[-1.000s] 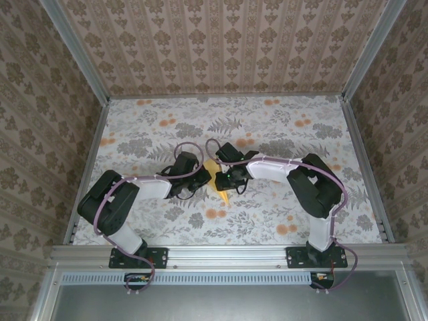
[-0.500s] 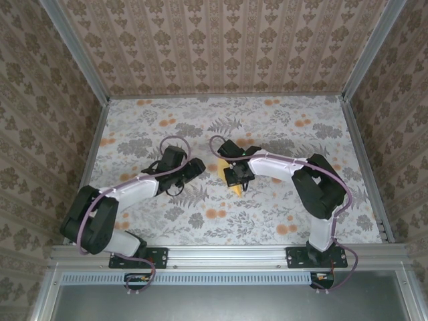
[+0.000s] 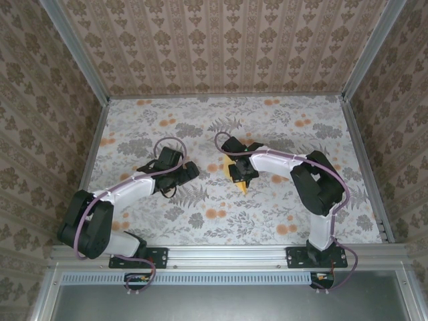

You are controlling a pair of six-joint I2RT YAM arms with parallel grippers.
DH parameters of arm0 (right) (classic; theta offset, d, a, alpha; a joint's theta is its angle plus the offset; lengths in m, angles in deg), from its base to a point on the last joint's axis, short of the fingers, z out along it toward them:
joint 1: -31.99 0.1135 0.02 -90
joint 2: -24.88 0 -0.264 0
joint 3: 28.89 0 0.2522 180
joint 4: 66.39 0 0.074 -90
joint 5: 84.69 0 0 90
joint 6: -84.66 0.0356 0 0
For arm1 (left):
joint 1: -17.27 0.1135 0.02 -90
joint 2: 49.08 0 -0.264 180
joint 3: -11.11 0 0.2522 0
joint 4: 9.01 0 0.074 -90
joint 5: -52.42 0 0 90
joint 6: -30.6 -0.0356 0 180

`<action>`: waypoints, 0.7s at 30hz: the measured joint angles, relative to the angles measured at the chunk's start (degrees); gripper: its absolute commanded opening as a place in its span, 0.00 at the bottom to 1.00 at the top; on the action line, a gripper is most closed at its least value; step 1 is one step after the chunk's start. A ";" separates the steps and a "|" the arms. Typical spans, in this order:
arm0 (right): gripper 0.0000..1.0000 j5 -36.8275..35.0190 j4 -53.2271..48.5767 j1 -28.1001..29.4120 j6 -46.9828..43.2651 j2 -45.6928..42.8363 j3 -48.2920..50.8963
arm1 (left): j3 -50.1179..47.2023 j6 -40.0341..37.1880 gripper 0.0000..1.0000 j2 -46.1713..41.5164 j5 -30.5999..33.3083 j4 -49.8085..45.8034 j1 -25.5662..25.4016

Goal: Fold a paper plane with a square sheet of paper (pick it up from the middle)
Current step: Move the paper plane to the center of the table.

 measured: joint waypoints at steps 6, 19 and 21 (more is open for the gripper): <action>0.17 0.17 0.20 -0.42 1.09 1.31 -0.35 | 0.11 -0.37 1.00 0.00 0.04 -0.83 0.00; 0.09 1.18 -0.15 -4.11 0.83 2.25 -6.27 | 1.64 -1.90 1.00 0.00 0.26 -2.80 1.07; 0.09 1.62 0.39 -5.33 0.24 3.76 -9.70 | 2.05 -2.49 1.00 0.00 0.50 -3.32 1.22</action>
